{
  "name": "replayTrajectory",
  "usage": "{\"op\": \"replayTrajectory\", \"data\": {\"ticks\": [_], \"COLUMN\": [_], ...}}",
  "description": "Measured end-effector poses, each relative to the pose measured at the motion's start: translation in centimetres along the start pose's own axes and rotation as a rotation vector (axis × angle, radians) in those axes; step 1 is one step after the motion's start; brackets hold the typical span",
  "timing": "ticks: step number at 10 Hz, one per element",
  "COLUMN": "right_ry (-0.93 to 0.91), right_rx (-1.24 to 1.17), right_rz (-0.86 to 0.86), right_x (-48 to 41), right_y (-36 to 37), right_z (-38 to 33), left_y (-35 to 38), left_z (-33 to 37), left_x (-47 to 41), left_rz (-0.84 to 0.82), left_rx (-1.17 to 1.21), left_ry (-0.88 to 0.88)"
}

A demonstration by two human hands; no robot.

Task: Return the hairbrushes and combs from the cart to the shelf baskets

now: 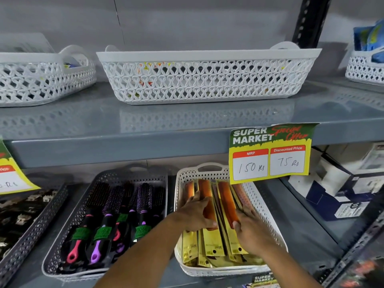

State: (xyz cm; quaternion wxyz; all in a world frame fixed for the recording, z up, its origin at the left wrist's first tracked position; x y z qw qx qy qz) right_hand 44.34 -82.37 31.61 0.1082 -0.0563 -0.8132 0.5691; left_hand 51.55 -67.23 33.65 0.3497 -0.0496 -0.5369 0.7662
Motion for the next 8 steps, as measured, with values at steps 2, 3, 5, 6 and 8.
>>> {"op": "replayTrajectory", "data": {"ticks": [2,3,5,6,8], "right_ry": [0.029,0.009,0.028,-0.006,-0.229], "right_rx": [-0.018,0.005,0.072,-0.019,-0.245], "right_rz": [0.001,0.002,-0.017,0.085,0.565], "right_x": [-1.0,-1.6,-1.5,-1.5,3.0], "right_y": [0.4,1.2,1.6,1.4,-3.8], "right_z": [0.6,0.5,0.5,0.6,-3.3], "left_y": [0.2,1.3,2.1,1.7,-1.0], "left_z": [-0.6,-1.0,-1.1,-0.9,1.6], "left_x": [0.0,0.0,-0.3,-0.3,4.5], "left_rz": [0.117,0.1,0.097,0.146,0.288], "left_rx": [0.105,0.052,-0.001,-0.021,0.213], "left_ry": [-0.032,-0.081,-0.113,-0.112,0.031]}}
Point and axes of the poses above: each hand's wrist, its own x-axis away from the middle knuckle, its own y-axis out of the palm, z = x × y, the point moved 7 cm from there along -x, towards the middle knuckle, and after that the axes turned 2 degrees about y, right-handed, at the moved point
